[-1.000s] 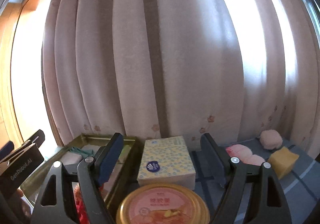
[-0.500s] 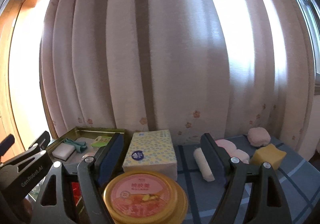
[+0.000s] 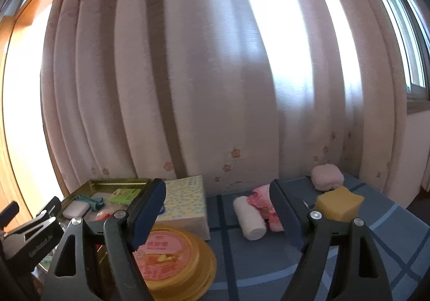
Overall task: Organize soft objects
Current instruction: 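Withdraw both tools toward the yellow sponge and rolled towel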
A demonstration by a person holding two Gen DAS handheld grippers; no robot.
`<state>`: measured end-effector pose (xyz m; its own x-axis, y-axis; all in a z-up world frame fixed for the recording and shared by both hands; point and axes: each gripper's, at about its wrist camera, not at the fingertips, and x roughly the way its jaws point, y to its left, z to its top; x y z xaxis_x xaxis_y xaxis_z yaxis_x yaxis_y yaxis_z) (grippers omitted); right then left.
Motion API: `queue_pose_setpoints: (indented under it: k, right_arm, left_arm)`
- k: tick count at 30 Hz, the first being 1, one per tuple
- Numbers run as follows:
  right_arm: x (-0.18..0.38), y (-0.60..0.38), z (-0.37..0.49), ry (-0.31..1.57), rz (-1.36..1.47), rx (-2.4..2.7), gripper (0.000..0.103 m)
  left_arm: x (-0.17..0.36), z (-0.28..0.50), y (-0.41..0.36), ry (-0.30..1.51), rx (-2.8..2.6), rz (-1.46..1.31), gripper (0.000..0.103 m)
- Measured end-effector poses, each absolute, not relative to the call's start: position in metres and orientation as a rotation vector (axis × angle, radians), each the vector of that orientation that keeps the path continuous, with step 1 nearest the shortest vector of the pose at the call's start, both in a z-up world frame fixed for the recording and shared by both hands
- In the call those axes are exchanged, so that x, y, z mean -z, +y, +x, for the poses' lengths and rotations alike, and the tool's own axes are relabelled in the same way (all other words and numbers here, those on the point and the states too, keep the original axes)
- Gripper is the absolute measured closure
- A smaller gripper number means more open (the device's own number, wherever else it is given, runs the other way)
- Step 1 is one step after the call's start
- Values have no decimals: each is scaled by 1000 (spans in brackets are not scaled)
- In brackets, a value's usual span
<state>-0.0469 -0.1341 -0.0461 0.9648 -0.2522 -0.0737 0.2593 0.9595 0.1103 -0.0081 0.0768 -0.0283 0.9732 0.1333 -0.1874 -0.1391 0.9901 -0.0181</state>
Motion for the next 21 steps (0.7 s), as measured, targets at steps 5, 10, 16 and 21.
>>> queue_pose_setpoints:
  k: [5,10,16,21]
  right_arm:
    - [45,-146,-54,42,126,285,22]
    - [42,-153,-62,14,66,331,22]
    - [40,-173,-67,9,35,376,22]
    - [39,-195,-73,19,44,414,22]
  left_arm:
    - [29,-10,71,190,-126,-21,1]
    - [30,-13,66,196,-118,-24,1]
    - [32,-16,57,201,-104,-28,1]
    - [33,-20,42,197,-91,-1,1]
